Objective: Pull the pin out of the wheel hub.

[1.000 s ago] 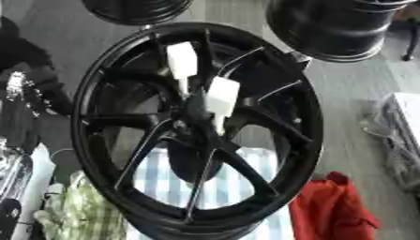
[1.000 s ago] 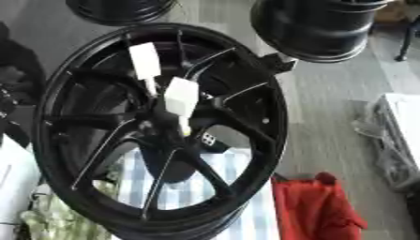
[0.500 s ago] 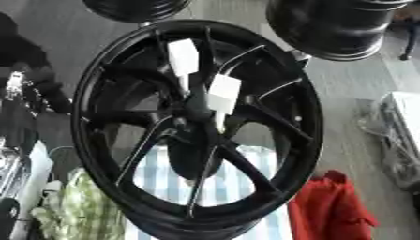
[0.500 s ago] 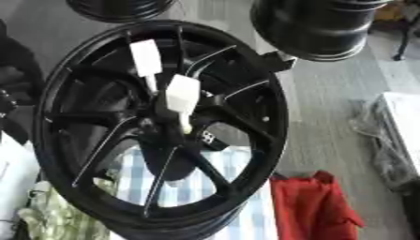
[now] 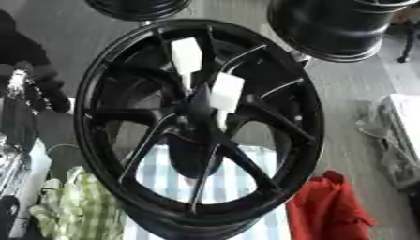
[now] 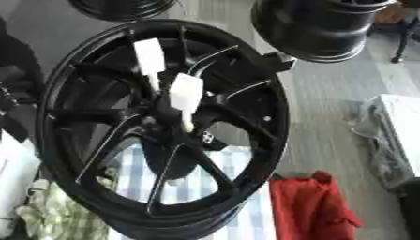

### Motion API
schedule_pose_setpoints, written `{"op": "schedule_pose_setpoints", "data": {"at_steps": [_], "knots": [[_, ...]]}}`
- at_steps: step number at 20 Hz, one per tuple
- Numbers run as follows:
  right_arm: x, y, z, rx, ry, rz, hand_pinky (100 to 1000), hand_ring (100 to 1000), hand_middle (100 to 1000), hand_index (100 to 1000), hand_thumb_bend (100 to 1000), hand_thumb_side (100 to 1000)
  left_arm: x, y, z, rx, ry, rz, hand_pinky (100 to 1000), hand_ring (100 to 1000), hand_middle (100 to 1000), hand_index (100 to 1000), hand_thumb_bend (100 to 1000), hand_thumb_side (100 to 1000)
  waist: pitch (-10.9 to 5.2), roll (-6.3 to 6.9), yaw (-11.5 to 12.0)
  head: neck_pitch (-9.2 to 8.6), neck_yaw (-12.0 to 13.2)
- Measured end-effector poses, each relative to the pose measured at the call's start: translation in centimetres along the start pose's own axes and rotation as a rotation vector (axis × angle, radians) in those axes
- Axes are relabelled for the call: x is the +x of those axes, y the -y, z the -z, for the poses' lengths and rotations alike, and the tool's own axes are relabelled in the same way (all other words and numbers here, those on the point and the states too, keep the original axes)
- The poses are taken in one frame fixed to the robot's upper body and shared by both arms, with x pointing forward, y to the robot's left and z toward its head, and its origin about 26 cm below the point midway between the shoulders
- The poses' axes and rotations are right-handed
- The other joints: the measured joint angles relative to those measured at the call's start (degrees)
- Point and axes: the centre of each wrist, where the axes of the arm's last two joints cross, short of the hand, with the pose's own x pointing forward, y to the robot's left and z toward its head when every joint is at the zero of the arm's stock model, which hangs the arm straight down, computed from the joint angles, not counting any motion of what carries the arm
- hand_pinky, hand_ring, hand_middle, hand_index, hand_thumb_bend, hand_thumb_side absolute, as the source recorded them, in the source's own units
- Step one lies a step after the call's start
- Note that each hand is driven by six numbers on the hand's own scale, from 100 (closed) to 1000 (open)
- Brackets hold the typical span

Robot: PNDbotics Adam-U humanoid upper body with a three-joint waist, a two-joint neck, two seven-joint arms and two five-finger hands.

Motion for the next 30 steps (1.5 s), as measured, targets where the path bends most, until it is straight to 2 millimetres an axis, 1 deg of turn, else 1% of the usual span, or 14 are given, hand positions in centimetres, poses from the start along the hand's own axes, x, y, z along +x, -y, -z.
{"op": "schedule_pose_setpoints", "data": {"at_steps": [3,8,15,23,25,30], "knots": [[0.2,-0.6,0.3,0.056,-0.041,-0.02,913,819,844,878,100,687,-0.1,-0.2,0.0,0.001,-0.005,0.005,586,720,712,757,120,881,-0.01,-0.23,0.06,0.01,0.0],[0.1,-1.5,0.6,0.128,-0.087,-0.043,914,821,846,879,100,718,-0.1,-0.1,0.0,-0.003,-0.005,0.005,586,720,712,757,120,881,-0.02,-0.26,0.16,0.21,0.01],[0.1,-2.6,1.3,0.197,-0.101,-0.038,915,823,847,880,100,761,-0.1,0.0,0.0,-0.005,-0.006,0.006,586,721,712,757,122,882,-0.03,-0.22,0.17,0.43,-0.15],[-0.1,-3.9,2.0,0.259,-0.141,-0.037,916,828,849,892,100,750,-0.2,0.0,0.0,-0.004,-0.006,0.006,586,720,710,757,123,884,-0.05,-0.41,0.18,0.5,-0.52],[-0.2,-4.3,2.2,0.278,-0.157,-0.039,916,827,846,891,100,724,-0.2,0.0,0.0,-0.004,-0.007,0.006,586,720,710,757,124,883,-0.06,-0.41,0.21,0.52,-0.54],[-0.4,-5.3,2.7,0.322,-0.205,-0.044,912,821,833,884,100,559,-0.1,-0.1,0.0,0.0,-0.008,0.001,586,719,709,756,127,876,-0.07,-0.41,0.29,0.58,-0.58]]}}
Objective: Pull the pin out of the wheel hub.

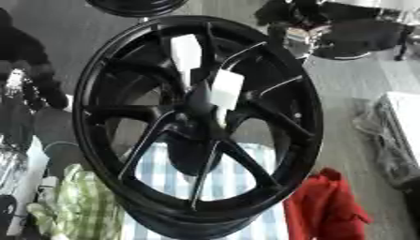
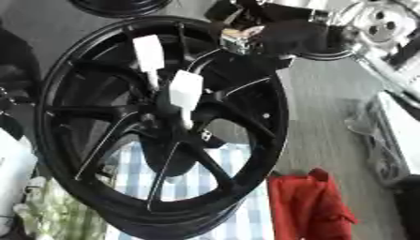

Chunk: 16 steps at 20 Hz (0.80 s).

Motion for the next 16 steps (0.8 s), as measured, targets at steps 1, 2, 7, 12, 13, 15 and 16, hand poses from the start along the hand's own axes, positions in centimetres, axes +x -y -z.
{"op": "schedule_pose_setpoints", "data": {"at_steps": [1,2,7,12,13,15,16], "knots": [[0.0,-0.1,0.2,0.005,-0.008,-0.004,913,821,831,882,100,512,0.0,0.0,0.0,0.002,0.0,-0.002,586,718,709,756,129,875,0.0,0.0,0.0,0.15,0.0],[0.0,-0.2,0.3,0.009,-0.014,-0.01,914,821,829,881,100,461,0.0,-0.1,0.0,0.005,0.0,-0.006,586,718,708,756,131,876,0.0,0.0,0.02,0.25,0.0],[-0.2,-0.5,0.7,-0.01,-0.047,-0.034,919,815,819,874,100,246,0.1,-0.1,0.0,0.009,0.001,-0.016,585,717,707,756,129,877,-0.01,-0.01,0.07,0.4,-0.01],[-0.4,-0.6,1.1,-0.038,-0.06,-0.04,933,812,811,866,198,100,0.2,-0.1,0.0,0.01,0.003,-0.016,585,717,706,756,129,879,-0.01,-0.01,0.06,0.41,-0.04],[-0.5,-0.6,1.2,-0.044,-0.064,-0.038,937,811,809,864,217,118,0.2,-0.1,0.0,0.009,0.003,-0.016,585,716,706,756,129,880,-0.01,-0.01,0.06,0.41,-0.05],[-0.7,-0.7,1.4,-0.057,-0.069,-0.031,937,811,809,864,217,118,0.2,-0.1,0.0,0.008,0.004,-0.016,585,716,706,756,129,880,-0.01,0.0,0.06,0.42,-0.11],[-0.7,-0.7,1.5,-0.063,-0.07,-0.027,937,811,809,864,217,118,0.2,-0.1,0.0,0.008,0.004,-0.016,585,716,706,756,129,880,-0.01,0.0,0.06,0.42,-0.16]]}}
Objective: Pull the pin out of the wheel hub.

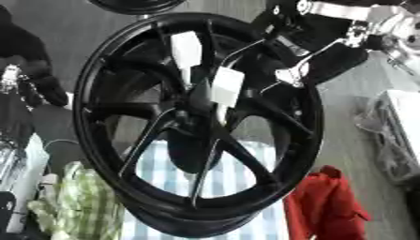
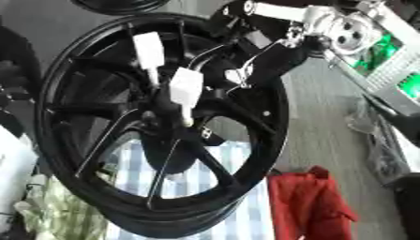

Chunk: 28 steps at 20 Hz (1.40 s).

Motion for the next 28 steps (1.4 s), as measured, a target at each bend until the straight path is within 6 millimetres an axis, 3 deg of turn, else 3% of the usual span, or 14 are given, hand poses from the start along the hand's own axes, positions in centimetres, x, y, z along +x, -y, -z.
{"op": "schedule_pose_setpoints", "data": {"at_steps": [4,5,9,26,27,28], "knots": [[0.0,0.1,0.1,-0.016,-0.003,0.002,937,811,809,864,217,118,0.0,0.0,0.0,-0.001,-0.001,0.0,585,716,706,756,129,880,0.0,0.0,0.0,0.0,-0.03],[-0.1,0.1,0.2,-0.018,-0.005,0.003,968,827,818,866,281,186,0.0,0.0,0.0,-0.001,-0.001,0.0,584,714,702,754,130,886,0.0,0.0,0.0,0.0,-0.03],[-0.1,-0.4,0.8,-0.003,-0.028,0.033,980,838,826,873,283,214,0.0,0.0,0.0,-0.004,-0.003,0.001,584,714,702,753,129,889,0.0,-0.08,0.03,0.3,0.02],[0.4,-0.5,1.1,0.022,-0.062,0.066,987,842,829,874,279,220,0.0,0.0,0.0,-0.007,-0.007,0.003,584,713,701,752,129,889,0.0,-0.11,0.05,0.49,0.18],[0.5,-0.6,1.1,0.026,-0.061,0.067,1000,859,849,881,278,302,0.0,0.0,0.0,-0.007,-0.007,0.003,583,705,689,745,129,891,0.0,-0.11,0.05,0.49,0.18],[0.5,-0.6,1.1,0.032,-0.061,0.069,1000,859,849,881,278,302,0.0,0.0,0.0,-0.007,-0.008,0.004,583,705,689,745,129,891,-0.02,-0.16,0.13,0.52,0.18]]}}
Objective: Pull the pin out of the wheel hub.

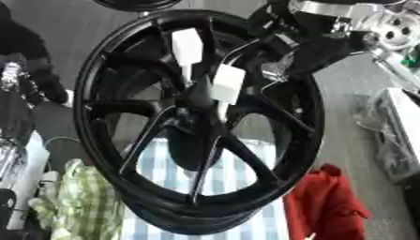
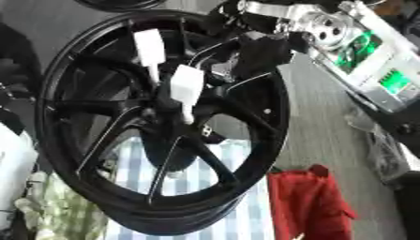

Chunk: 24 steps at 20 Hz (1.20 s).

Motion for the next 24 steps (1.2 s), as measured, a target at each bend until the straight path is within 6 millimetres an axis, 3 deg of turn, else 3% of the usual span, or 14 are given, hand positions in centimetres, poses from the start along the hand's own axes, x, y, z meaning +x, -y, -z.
{"op": "schedule_pose_setpoints", "data": {"at_steps": [6,24], "knots": [[1.1,-0.5,0.6,0.058,-0.008,-0.003,1000,859,848,881,282,305,-0.2,0.1,-0.1,-0.009,-0.011,0.01,582,705,688,745,128,890,-0.47,-0.62,0.35,0.47,-0.02],[0.8,-1.0,0.9,0.06,-0.018,-0.078,1000,881,860,890,365,349,0.0,-0.4,-0.1,-0.006,-0.01,0.027,581,702,684,744,128,888,-0.47,-1.37,0.14,1.0,-0.58]]}}
